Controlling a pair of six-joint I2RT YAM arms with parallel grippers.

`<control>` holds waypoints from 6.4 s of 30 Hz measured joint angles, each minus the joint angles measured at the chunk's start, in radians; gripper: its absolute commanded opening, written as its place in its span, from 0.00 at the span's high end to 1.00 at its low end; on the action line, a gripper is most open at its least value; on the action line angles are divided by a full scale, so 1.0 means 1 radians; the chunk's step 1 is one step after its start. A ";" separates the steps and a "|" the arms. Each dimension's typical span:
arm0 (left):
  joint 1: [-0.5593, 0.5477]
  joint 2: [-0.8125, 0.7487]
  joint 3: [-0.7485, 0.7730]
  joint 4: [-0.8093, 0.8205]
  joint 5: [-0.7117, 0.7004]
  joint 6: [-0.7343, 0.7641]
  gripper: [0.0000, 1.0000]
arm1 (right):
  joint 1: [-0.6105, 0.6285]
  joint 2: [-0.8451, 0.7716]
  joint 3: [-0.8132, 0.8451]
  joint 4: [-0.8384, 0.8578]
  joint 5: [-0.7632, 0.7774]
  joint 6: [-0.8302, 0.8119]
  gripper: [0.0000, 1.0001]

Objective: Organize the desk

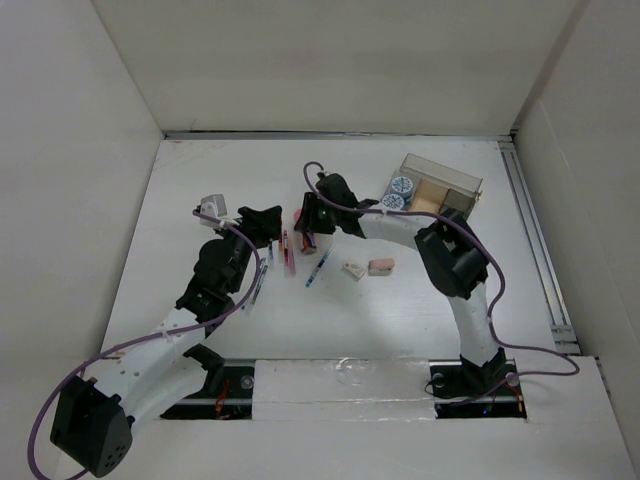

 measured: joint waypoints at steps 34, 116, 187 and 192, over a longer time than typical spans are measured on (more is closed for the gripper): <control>0.000 0.031 0.000 0.028 0.043 -0.003 0.45 | -0.634 -0.401 -0.252 0.063 0.314 -0.007 0.84; 0.000 0.027 0.000 0.034 0.047 -0.002 0.46 | 0.095 -0.447 -0.537 -0.106 0.373 -0.286 0.32; 0.000 0.028 0.000 0.034 0.032 0.005 0.46 | -0.493 -0.400 -0.257 0.021 0.433 -0.157 0.96; 0.000 0.028 0.000 0.034 0.034 0.005 0.46 | -0.314 -0.642 -0.472 0.000 0.431 -0.138 0.54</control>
